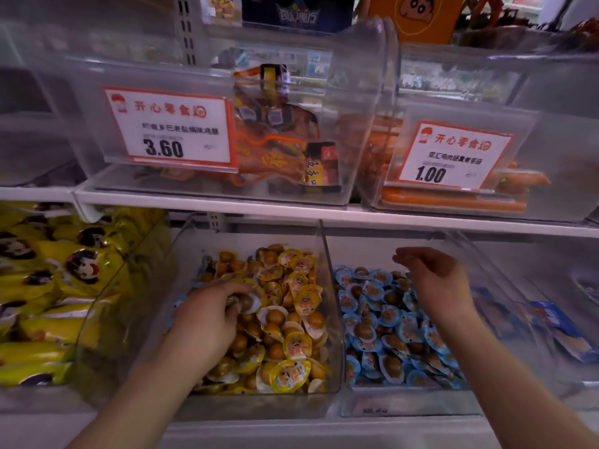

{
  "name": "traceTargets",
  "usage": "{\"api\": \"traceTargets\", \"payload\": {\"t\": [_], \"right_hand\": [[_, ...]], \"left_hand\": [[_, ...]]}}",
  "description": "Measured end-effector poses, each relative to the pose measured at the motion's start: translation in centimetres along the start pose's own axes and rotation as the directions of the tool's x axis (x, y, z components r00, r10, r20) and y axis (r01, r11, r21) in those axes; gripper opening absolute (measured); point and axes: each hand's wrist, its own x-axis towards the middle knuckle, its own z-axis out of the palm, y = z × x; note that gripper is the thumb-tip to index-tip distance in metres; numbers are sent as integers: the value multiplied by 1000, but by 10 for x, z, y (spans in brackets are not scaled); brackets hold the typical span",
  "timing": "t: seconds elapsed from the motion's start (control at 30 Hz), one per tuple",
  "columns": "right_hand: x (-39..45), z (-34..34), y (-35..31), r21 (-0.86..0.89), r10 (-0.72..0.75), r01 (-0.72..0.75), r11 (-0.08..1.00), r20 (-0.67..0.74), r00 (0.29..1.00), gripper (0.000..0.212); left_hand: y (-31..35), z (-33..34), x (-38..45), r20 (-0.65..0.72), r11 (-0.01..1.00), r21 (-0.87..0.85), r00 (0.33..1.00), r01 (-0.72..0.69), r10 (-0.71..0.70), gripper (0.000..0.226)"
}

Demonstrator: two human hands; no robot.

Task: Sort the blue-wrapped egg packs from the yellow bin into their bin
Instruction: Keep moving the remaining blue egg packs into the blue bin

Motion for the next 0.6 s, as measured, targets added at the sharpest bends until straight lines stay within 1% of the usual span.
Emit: {"api": "traceTargets", "payload": {"t": [0.07, 0.17, 0.2, 0.27, 0.3, 0.33, 0.37, 0.4, 0.43, 0.47, 0.5, 0.53, 0.57, 0.6], "right_hand": [[-16, 18, -19, -21, -127, 128, 992, 57, 990, 27], [-45, 54, -51, 7, -294, 298, 955, 178, 939, 22], [-53, 66, -62, 15, -348, 354, 935, 222, 911, 22], [-63, 92, -80, -8, -457, 485, 874, 327, 828, 24], [-66, 106, -85, -42, -481, 540, 841, 400, 780, 26], [-69, 121, -87, -93, -471, 581, 809, 489, 734, 30], [-71, 135, -87, -163, -424, 615, 771, 588, 688, 35], [-74, 150, -85, -248, -341, 644, 724, 683, 646, 42], [-77, 163, -80, -322, -242, 669, 670, 757, 607, 47], [-81, 174, -75, -375, -154, 688, 622, 802, 577, 52], [-83, 181, -72, -406, -103, 698, 590, 820, 564, 55], [-84, 186, -69, -421, -99, 702, 574, 816, 570, 55], [-83, 188, -68, -435, -132, 709, 555, 796, 591, 50], [-80, 188, -69, -470, -172, 719, 513, 764, 622, 42]], "left_hand": [[1, -8, -5, -71, 995, -96, 997, 9, -16, 26], [-2, -29, -16, -211, 976, -216, 976, 8, -54, 21], [-3, -38, -21, -255, 967, -254, 965, 1, -68, 21], [-4, -52, -31, -300, 939, -343, 949, -12, -98, 20], [-4, -57, -37, -297, 919, -395, 947, -6, -121, 20], [-3, -59, -42, -273, 879, -477, 949, 9, -158, 19], [-1, -60, -46, -228, 803, -594, 949, 43, -219, 20], [2, -62, -49, -157, 676, -732, 943, 89, -294, 21], [6, -65, -51, -68, 513, -848, 932, 134, -355, 23], [8, -70, -52, 8, 367, -915, 918, 167, -397, 24], [8, -76, -53, 60, 275, -942, 904, 191, -423, 26], [7, -82, -54, 95, 217, -953, 893, 209, -440, 28], [5, -89, -55, 119, 171, -961, 884, 217, -451, 31], [3, -96, -56, 133, 131, -968, 880, 215, -456, 33]]}}
